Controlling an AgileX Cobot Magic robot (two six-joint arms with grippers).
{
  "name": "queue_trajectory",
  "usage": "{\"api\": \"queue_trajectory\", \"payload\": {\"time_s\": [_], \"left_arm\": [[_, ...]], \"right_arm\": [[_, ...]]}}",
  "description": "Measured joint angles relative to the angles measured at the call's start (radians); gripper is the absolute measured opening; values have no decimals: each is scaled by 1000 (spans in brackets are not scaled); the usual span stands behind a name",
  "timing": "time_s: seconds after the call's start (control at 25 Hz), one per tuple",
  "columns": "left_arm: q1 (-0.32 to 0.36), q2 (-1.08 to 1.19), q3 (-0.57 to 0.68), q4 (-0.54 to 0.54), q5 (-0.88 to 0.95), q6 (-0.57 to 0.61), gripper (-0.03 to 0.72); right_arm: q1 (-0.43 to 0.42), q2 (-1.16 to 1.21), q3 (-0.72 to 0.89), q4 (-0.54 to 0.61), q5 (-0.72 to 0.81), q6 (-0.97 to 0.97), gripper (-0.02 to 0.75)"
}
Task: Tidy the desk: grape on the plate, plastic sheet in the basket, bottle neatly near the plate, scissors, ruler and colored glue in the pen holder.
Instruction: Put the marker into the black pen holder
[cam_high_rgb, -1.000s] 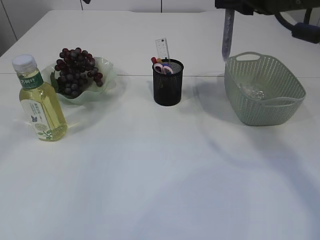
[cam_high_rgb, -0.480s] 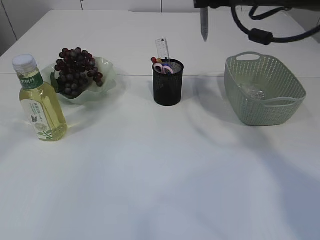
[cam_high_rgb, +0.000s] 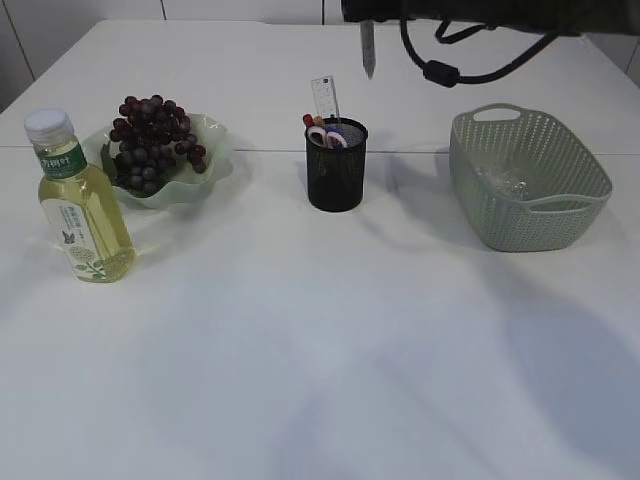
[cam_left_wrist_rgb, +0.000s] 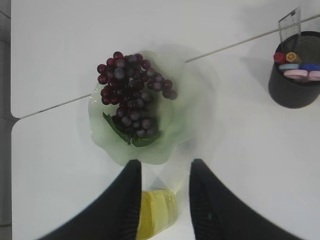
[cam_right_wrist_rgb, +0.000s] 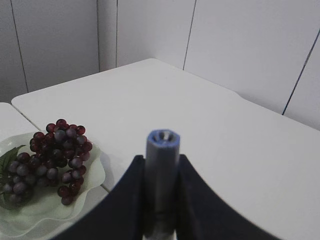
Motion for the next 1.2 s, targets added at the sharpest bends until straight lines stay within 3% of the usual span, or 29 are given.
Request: {"api": "queue_trajectory", "payload": {"time_s": [0.44, 1.2], "left_arm": [[0, 0, 0, 33, 0, 0, 241], [0, 0, 0, 38, 0, 0, 239]], "right_arm": [[8, 189, -162, 0, 37, 21, 142], [10, 255, -198, 0, 20, 33, 151]]}}
